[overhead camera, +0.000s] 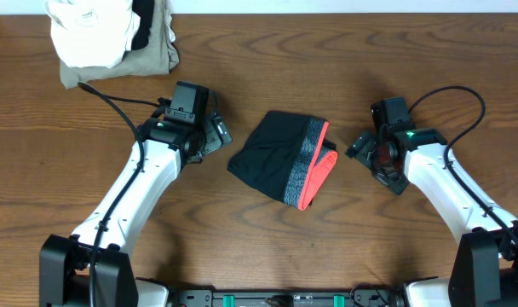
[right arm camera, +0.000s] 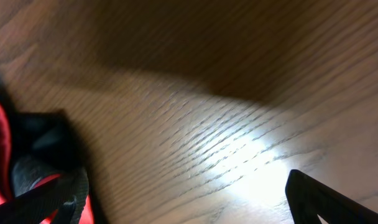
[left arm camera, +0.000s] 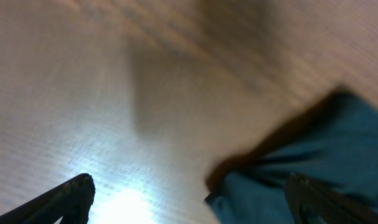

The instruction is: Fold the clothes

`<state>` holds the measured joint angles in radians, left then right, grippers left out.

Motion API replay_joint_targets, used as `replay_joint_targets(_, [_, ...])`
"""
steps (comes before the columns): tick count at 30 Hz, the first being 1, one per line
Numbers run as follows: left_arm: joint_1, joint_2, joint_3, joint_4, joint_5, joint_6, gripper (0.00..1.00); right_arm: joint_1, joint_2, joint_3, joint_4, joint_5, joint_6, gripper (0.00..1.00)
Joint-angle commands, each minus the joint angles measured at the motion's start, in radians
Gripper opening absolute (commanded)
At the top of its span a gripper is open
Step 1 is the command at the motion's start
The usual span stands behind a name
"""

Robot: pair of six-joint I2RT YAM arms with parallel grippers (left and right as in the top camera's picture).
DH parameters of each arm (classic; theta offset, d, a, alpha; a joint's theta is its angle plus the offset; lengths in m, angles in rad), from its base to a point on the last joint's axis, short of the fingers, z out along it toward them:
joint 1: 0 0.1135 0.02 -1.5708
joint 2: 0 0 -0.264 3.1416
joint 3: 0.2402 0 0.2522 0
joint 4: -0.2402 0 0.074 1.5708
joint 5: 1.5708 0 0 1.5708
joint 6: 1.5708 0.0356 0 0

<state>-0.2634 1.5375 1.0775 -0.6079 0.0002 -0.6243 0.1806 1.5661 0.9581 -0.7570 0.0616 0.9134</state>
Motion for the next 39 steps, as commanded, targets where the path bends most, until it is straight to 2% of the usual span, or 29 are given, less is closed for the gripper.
replay_joint_targets(1, [0.005,0.005,0.012,0.051,0.017,0.073,0.98,-0.003,0.01,-0.006,0.0,0.058,0.006,0.99])
replay_joint_targets(3, [0.005,0.005,0.012,0.113,0.12,0.187,1.0,-0.003,0.01,-0.006,0.005,0.058,0.006,0.99])
replay_joint_targets(5, [0.005,0.005,0.012,0.154,0.189,0.245,0.98,-0.003,0.01,-0.006,0.008,0.058,0.006,0.99])
replay_joint_targets(11, [0.005,0.06,0.012,0.182,0.239,0.407,0.98,-0.003,0.01,-0.006,0.009,0.058,0.006,0.99])
replay_joint_targets(16, [0.005,0.168,0.012,0.225,0.37,0.449,0.98,-0.003,0.01,-0.006,0.009,0.058,0.006,0.99])
replay_joint_targets(20, [0.005,0.233,0.012,0.26,0.394,0.449,0.98,-0.003,0.01,-0.006,0.005,0.058,0.006,0.99])
replay_joint_targets(30, [0.004,0.288,0.012,0.274,0.554,0.448,0.98,-0.003,0.01,-0.008,0.009,0.058,0.006,0.99])
replay_joint_targets(39, [0.004,0.355,0.012,0.243,0.566,0.447,0.98,-0.003,0.01,-0.008,0.006,0.058,0.006,0.99])
